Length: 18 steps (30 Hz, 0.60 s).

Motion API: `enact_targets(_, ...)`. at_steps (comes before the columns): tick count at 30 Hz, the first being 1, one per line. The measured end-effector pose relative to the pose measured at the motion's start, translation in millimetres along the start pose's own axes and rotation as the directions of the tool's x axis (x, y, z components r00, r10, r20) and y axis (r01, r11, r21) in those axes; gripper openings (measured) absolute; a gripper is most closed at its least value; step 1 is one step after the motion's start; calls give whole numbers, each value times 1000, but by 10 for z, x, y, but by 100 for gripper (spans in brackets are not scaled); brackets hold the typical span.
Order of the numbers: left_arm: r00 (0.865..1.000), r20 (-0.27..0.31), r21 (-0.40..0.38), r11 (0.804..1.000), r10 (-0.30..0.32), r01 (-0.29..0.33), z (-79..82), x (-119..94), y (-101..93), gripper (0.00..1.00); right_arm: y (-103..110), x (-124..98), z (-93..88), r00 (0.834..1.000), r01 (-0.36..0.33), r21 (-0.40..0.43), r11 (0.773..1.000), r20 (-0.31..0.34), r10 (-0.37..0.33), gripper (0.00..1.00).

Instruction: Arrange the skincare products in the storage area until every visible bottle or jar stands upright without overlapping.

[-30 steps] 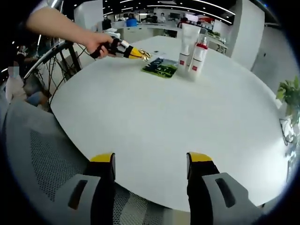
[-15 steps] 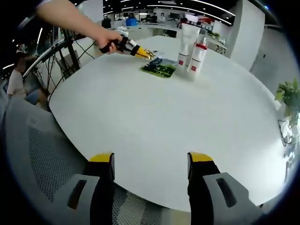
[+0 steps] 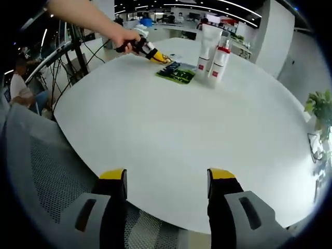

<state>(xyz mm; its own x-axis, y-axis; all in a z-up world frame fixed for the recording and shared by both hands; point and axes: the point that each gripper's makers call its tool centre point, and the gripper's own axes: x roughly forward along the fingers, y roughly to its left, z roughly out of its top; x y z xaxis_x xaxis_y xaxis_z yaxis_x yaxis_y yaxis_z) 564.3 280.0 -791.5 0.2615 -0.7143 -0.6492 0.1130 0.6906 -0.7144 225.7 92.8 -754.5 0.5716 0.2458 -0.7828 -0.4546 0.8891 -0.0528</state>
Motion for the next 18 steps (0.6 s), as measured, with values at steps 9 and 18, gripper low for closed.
enact_targets(9, 997, -66, -82, 996, 36, -42, -24, -15, 42, 4, -1, -2, -10, 1000, 3, -9, 1000, -5, -3, 60)
enact_targets(18, 989, -109, -62, 993, 98, -105, -44, -55, 61, 6, -12, -10, -13, 1000, 7, -16, 1000, -9, -7, 57)
